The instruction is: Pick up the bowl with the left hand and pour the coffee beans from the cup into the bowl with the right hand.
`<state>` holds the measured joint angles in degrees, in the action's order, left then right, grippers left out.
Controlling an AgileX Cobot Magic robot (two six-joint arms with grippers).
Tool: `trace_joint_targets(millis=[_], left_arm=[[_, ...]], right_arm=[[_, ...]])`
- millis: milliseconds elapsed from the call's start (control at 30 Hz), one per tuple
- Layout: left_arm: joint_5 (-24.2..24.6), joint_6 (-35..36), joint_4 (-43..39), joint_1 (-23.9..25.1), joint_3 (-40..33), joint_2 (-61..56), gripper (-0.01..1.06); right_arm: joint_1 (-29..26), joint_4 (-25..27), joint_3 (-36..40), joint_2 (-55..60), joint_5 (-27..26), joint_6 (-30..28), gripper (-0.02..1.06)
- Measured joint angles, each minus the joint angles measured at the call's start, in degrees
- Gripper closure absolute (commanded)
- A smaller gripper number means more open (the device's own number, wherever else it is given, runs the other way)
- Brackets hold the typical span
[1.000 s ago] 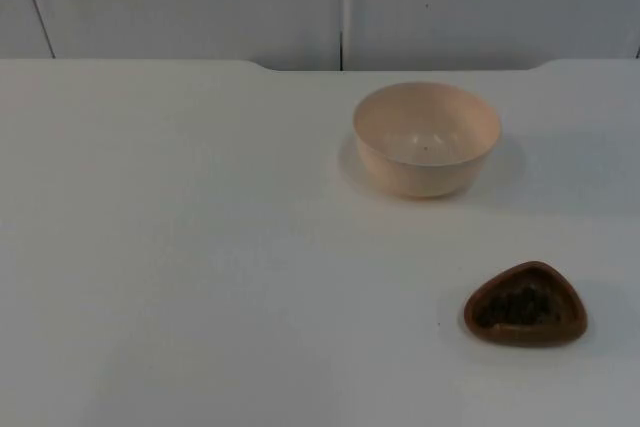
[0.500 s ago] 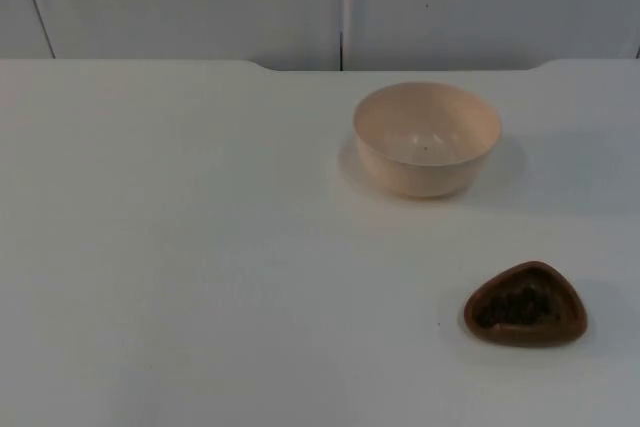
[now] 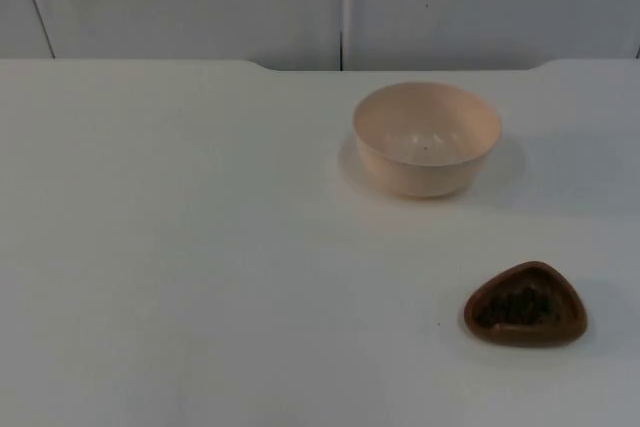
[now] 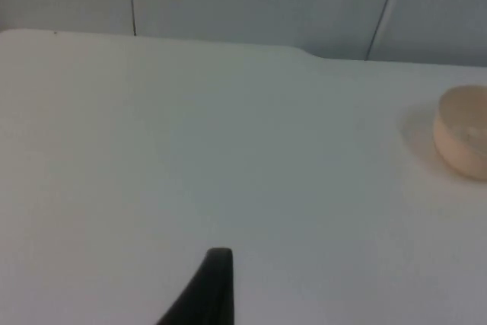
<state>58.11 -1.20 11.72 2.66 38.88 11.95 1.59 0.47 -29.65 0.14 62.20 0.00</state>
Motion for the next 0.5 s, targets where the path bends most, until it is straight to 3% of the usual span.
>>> trace_joint_targets(millis=[500], left_arm=[[-2.11,0.00,3.66,0.00,1.86,9.25,0.00]], right_arm=[[0.00,0.00,0.00,0.00,0.00,0.00,-0.01]])
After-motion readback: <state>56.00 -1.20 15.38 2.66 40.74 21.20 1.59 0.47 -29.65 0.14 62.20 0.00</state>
